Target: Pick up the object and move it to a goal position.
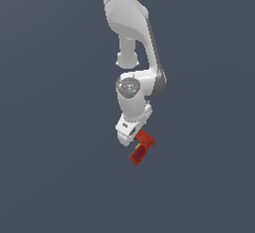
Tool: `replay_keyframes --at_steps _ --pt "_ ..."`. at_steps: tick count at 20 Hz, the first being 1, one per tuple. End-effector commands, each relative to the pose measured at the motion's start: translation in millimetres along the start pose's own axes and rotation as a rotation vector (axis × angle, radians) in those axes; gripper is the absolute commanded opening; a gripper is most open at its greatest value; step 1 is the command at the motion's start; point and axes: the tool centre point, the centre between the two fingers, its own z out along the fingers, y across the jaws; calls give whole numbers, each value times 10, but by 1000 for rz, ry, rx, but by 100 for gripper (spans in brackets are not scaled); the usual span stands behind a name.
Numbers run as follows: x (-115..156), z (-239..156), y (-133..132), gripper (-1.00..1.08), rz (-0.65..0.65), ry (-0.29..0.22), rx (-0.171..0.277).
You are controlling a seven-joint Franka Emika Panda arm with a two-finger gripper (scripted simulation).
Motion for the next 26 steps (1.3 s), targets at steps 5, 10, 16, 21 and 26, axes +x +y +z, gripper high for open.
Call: replay_keyframes --at_steps 5,10,16,21,26 --pt "24 43 -5 108 -38 9 5" --pt "19 74 -3 108 -34 8 4" --pt "23 288 -11 108 -38 9 4" --pt "21 346 -13 -100 -39 9 4" --pt "21 346 -13 -100 -39 9 4"
